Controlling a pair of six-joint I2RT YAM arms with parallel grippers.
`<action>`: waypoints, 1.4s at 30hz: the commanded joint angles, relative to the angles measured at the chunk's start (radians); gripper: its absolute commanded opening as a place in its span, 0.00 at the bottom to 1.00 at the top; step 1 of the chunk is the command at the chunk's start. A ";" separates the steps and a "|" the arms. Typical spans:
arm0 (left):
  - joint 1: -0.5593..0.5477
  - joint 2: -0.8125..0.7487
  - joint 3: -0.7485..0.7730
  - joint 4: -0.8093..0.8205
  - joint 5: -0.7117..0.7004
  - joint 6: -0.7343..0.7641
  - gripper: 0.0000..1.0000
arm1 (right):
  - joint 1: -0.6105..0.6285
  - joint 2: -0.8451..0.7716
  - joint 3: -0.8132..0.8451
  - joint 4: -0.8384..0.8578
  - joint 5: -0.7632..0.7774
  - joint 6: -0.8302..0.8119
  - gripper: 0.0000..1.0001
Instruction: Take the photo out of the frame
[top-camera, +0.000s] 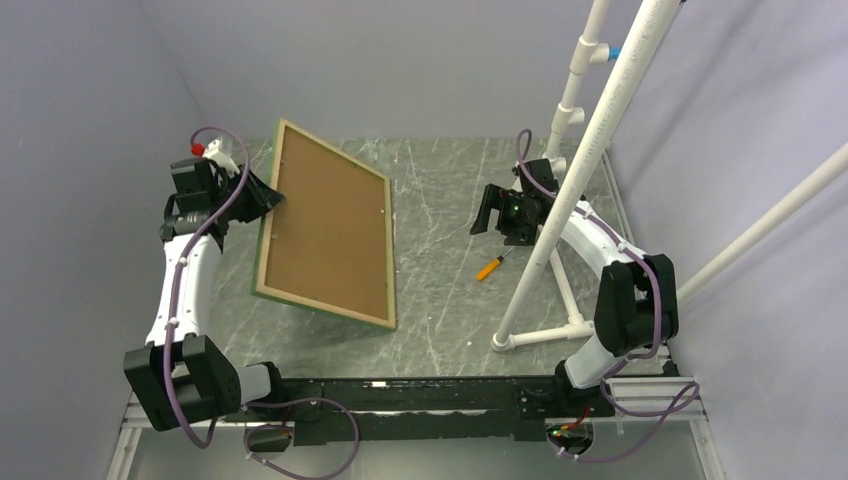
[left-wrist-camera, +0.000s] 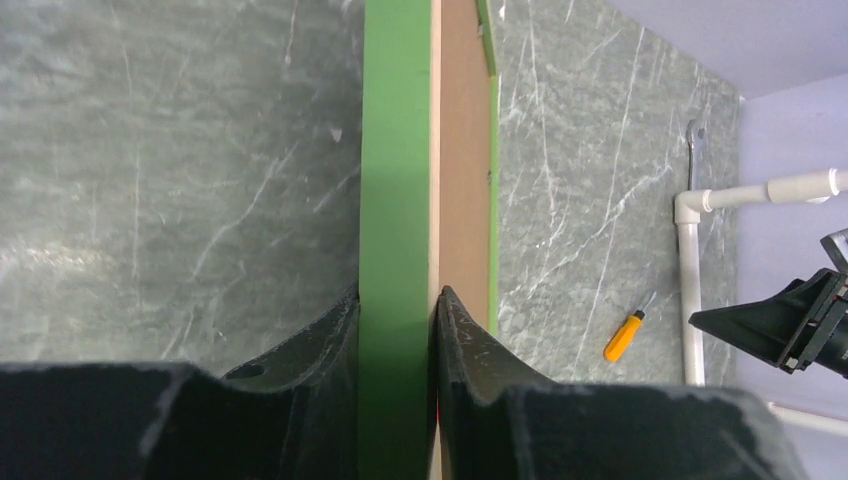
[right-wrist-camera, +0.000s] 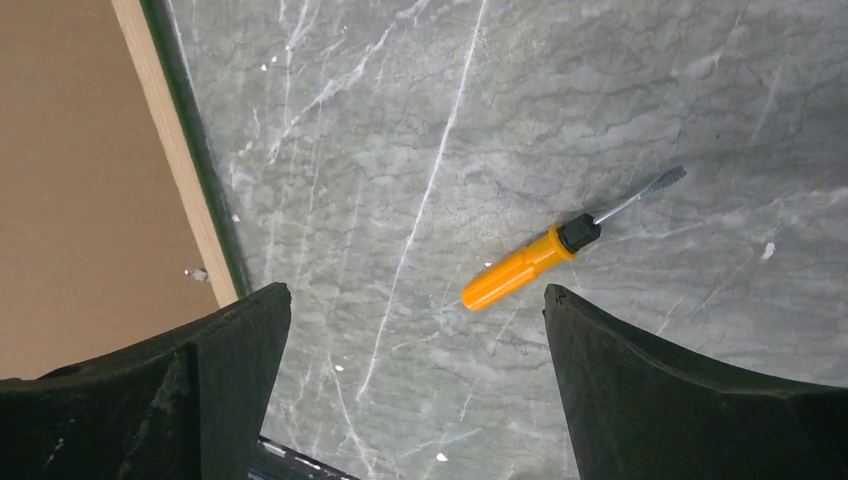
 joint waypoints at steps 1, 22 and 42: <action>0.004 0.008 -0.120 0.019 0.043 -0.005 0.00 | 0.023 -0.049 0.013 -0.050 0.101 0.000 0.97; 0.006 0.003 -0.507 0.189 -0.168 -0.184 0.08 | 0.039 -0.047 -0.250 0.135 0.099 0.313 0.68; -0.262 -0.141 -0.317 -0.051 -0.344 -0.021 0.91 | 0.077 0.122 -0.176 0.070 0.279 0.327 0.53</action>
